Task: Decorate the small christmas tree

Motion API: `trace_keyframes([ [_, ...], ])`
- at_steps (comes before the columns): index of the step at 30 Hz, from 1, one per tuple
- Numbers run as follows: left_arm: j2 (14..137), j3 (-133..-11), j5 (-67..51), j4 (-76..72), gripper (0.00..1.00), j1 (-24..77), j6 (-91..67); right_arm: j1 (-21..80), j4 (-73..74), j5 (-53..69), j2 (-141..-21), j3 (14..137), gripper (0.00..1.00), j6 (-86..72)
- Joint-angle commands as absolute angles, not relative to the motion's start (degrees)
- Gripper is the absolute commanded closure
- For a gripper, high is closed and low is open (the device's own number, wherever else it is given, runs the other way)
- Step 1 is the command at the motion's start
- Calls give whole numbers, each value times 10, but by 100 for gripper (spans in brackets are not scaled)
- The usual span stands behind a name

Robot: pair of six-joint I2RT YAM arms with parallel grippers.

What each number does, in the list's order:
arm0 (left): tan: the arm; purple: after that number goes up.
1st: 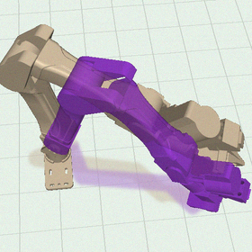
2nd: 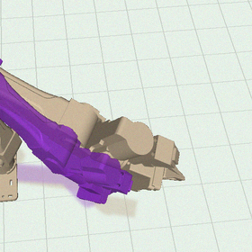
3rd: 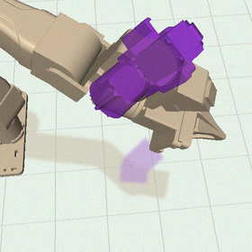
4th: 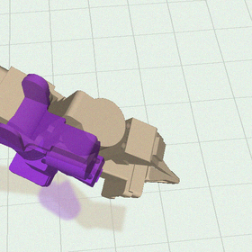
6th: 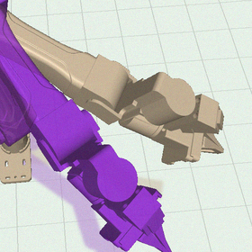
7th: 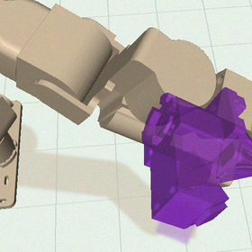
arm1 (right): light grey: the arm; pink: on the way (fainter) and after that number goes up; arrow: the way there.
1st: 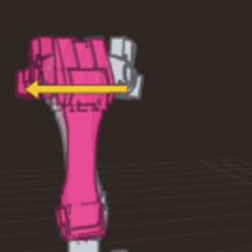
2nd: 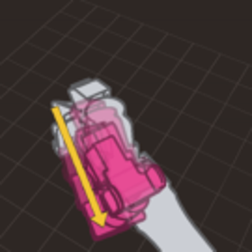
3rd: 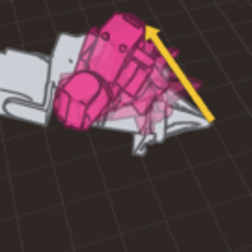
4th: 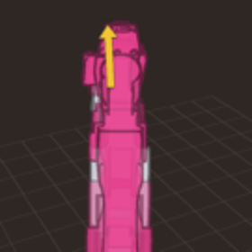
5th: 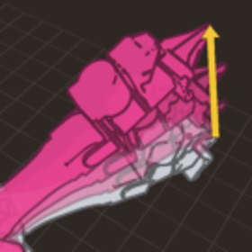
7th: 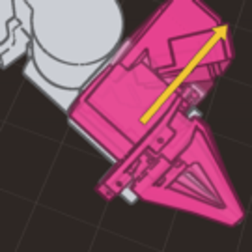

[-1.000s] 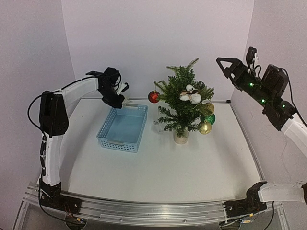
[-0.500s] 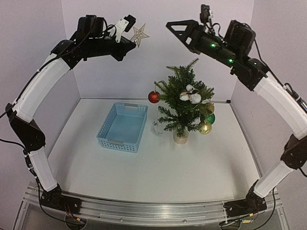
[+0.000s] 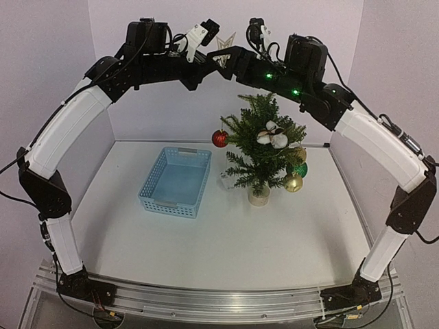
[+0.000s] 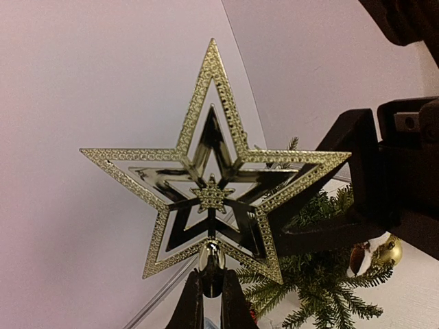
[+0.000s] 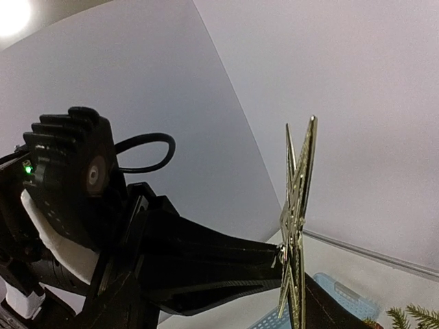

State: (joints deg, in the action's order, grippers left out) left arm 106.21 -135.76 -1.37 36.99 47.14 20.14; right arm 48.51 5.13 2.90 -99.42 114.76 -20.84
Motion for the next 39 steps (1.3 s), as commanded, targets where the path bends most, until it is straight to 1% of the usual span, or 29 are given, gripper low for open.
trace_keyframes([
  [1, 1063, -1387, -18, 354, 100, 473, 207, 484, 18, -17, -998, 1174, 30, -181],
  [7, 1063, -1390, -27, 354, 100, 475, 204, 484, 11, -18, -1017, 1193, 54, -174],
  [10, 1063, -1391, -32, 361, 100, 475, 205, 483, 8, -29, -1019, 1193, 80, -171],
  [11, 1062, -1390, -34, 363, 100, 475, 206, 483, 7, -31, -1020, 1196, 83, -169],
  [14, 1062, -1389, -38, 366, 100, 476, 206, 483, 5, -34, -1030, 1206, 81, -164],
  [16, 1061, -1389, -40, 366, 100, 477, 206, 483, 5, -37, -1035, 1213, 82, -162],
  [19, 1063, -1389, -42, 366, 100, 479, 207, 483, 5, -44, -1041, 1219, 89, -158],
  [20, 1063, -1389, -43, 367, 100, 479, 207, 483, 5, -47, -1042, 1220, 95, -156],
  [21, 1063, -1389, -45, 367, 100, 480, 207, 483, 5, -50, -1042, 1220, 99, -154],
  [24, 1063, -1387, -55, 369, 100, 481, 213, 479, 6, -43, -1034, 1216, 100, -140],
  [25, 1063, -1386, -64, 373, 95, 481, 219, 474, 9, -37, -1029, 1215, 100, -137],
  [26, 1063, -1385, -75, 378, 83, 481, 224, 469, 15, -30, -1023, 1215, 100, -133],
  [27, 1062, -1384, -85, 383, 64, 481, 226, 465, 29, -24, -1018, 1218, 100, -124],
  [28, 1062, -1384, -92, 386, 51, 481, 226, 460, 48, -21, -1011, 1223, 100, -112],
  [30, 1062, -1383, -101, 390, 42, 481, 227, 451, 92, -13, -997, 1233, 100, -84],
  [33, 1062, -1384, -111, 392, 35, 481, 228, 426, 138, -5, -967, 1229, 100, -64],
  [35, 1064, -1387, -122, 396, 26, 481, 226, 411, 159, -5, -948, 1220, 100, -53],
  [37, 1066, -1388, -130, 401, 21, 481, 221, 396, 185, -13, -930, 1208, 100, -35],
  [39, 1065, -1381, -126, 405, 19, 480, 220, 370, 217, -9, -915, 1195, 100, -25],
])
